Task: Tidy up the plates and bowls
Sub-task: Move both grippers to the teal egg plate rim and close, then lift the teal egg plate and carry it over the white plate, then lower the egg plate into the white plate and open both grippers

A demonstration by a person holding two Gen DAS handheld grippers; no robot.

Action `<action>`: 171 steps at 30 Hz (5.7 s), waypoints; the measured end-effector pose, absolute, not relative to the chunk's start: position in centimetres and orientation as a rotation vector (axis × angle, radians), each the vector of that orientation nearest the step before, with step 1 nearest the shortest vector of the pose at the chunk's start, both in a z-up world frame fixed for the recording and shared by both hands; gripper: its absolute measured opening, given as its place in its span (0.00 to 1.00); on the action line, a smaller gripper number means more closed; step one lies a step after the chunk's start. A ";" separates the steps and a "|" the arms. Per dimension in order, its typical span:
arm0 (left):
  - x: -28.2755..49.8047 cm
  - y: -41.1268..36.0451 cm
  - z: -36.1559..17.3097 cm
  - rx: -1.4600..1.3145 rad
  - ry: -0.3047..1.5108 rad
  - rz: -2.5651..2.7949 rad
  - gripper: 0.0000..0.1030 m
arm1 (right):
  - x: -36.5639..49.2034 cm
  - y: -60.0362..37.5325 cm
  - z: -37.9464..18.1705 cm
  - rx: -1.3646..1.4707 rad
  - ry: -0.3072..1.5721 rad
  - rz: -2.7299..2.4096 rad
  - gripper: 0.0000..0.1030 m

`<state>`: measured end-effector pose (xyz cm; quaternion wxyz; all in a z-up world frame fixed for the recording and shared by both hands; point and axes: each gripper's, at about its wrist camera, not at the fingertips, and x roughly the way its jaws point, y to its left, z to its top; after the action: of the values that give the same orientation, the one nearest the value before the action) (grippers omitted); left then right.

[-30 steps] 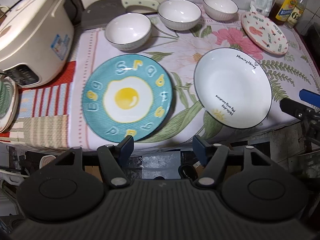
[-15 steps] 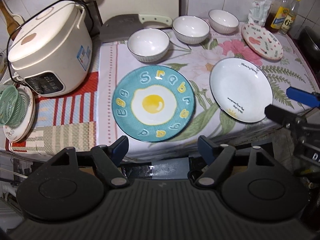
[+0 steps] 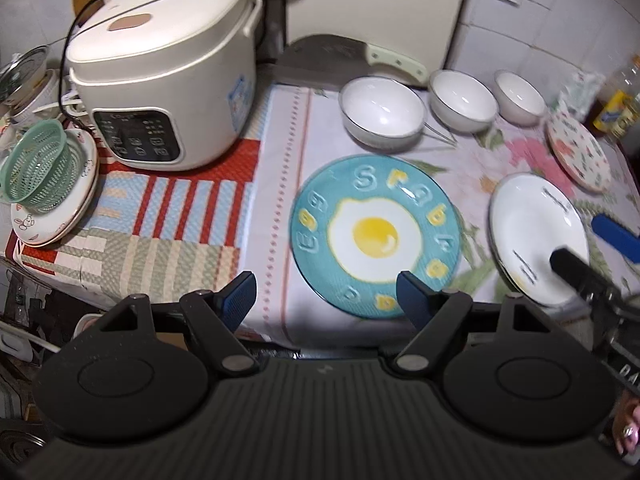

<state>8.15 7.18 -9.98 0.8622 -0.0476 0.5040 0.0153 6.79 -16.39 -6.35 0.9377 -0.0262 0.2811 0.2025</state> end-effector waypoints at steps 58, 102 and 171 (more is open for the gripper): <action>15.2 9.5 -22.6 -0.114 1.090 -0.068 0.25 | 16.6 -13.8 -18.4 0.189 1.020 0.348 0.24; 13.1 -8.0 -15.3 0.036 1.187 -0.365 0.25 | 9.2 -31.9 -12.8 0.495 0.972 0.132 0.24; 16.6 -9.8 -17.8 -0.009 1.338 -0.443 0.17 | 13.3 -31.3 -14.7 0.197 0.989 -0.143 0.43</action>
<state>16.63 -9.78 -17.84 0.7617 -0.0041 0.6151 -0.2038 13.27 -31.29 -14.73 0.8732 0.0943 0.4733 -0.0682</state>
